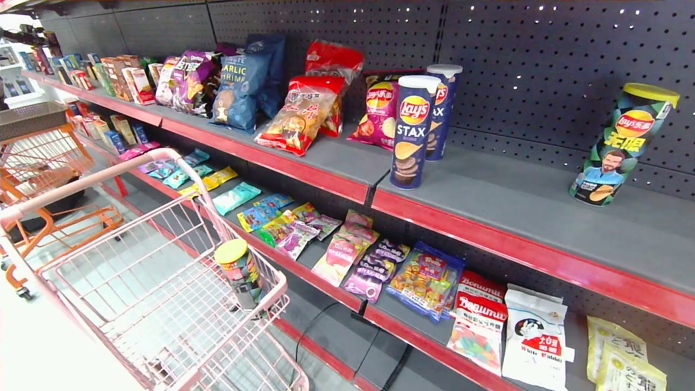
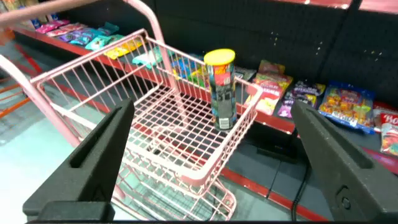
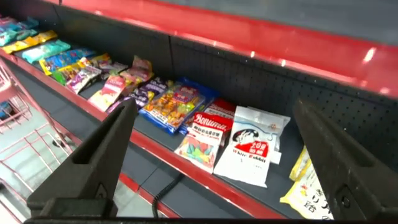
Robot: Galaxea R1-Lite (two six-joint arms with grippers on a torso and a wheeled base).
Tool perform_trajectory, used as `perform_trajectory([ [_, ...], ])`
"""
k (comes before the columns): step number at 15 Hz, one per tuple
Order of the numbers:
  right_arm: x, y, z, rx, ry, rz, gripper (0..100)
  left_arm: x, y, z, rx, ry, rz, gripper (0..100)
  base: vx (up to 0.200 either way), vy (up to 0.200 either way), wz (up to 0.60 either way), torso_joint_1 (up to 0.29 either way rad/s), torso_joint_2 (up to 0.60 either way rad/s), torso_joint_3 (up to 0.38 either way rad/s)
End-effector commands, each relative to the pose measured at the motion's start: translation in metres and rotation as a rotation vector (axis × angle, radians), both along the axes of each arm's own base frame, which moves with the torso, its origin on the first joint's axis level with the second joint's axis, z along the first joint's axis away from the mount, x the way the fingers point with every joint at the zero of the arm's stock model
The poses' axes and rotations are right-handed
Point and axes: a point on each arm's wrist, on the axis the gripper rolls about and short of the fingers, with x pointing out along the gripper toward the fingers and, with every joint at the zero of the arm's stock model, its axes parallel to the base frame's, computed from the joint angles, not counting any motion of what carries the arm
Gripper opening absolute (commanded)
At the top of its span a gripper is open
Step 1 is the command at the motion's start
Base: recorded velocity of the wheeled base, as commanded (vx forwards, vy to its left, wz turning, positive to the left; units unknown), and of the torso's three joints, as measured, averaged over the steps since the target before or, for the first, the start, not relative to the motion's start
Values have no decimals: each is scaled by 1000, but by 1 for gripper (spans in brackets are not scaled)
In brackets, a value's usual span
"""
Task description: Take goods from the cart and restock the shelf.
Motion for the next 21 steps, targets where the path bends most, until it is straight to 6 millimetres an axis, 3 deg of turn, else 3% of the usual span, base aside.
perform_trajectory([
  [1,0,0,0,0,2,0,100,0,0,0,0,1,0,100,0,0,0,-203,525,320],
  [13,0,0,0,-3,2,0,100,0,0,0,24,-2,-18,100,0,0,0,-165,494,327],
  [14,0,0,0,-3,2,0,100,-1,-1,6,25,-28,-22,100,0,0,0,-32,129,95],
  [15,0,0,0,-3,2,-2,100,-1,0,55,-20,-70,-22,100,0,0,0,-17,71,61],
  [16,0,0,0,-4,2,1,100,21,1,121,-124,-41,27,100,0,0,0,0,0,0],
  [17,0,0,0,-4,2,1,100,42,2,152,-182,-25,66,100,0,0,0,0,0,0],
  [18,0,0,0,-4,2,1,100,58,2,161,-183,11,94,100,0,0,0,0,0,0],
  [19,0,0,0,-3,2,0,100,96,2,158,-179,117,114,100,0,0,0,0,0,0],
  [21,0,0,0,-3,2,1,100,140,4,149,-182,189,137,100,0,0,0,0,0,0],
])
